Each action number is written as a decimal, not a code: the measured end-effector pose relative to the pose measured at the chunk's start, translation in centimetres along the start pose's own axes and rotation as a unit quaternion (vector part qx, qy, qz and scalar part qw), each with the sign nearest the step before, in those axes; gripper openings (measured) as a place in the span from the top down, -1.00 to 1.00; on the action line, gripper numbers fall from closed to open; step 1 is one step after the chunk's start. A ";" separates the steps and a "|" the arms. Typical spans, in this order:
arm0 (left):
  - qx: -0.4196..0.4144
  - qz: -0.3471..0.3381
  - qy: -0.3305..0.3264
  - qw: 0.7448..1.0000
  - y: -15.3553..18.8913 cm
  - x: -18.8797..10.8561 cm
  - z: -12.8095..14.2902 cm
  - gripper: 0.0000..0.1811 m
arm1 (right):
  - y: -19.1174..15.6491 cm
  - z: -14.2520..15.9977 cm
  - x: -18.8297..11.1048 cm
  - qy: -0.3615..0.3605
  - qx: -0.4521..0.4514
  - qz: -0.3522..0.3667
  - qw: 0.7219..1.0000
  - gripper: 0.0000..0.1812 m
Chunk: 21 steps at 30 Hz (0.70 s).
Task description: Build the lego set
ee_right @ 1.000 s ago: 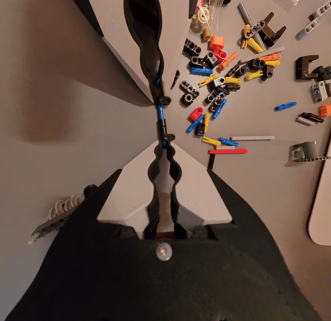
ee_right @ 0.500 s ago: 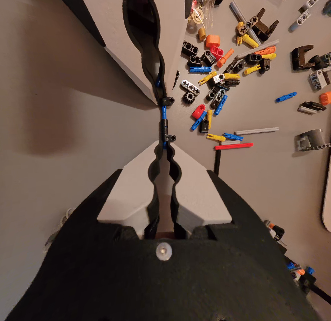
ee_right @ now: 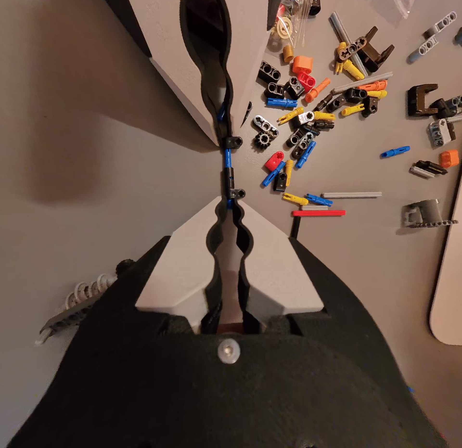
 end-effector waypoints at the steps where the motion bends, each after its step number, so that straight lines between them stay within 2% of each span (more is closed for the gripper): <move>1: 0.000 -0.001 0.000 1.000 0.0 0.0 0.0 0.96 | 0.1 0.0 0.0 0.003 0.001 -0.001 1.000 0.99; 21: 0.010 -0.018 0.001 1.000 0.2 0.2 -0.2 0.97 | 0.3 -0.9 0.3 0.006 -0.025 0.000 1.000 0.99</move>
Point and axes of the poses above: each gripper's, where its closed fingertips meet, x out along the fingers, z out of its underside, y = z × x across the jaws, the point moved 9 cm from there along -x, back along the fingers, and after that the axes turned 12 degrees about -y, right-handed, at the moved point
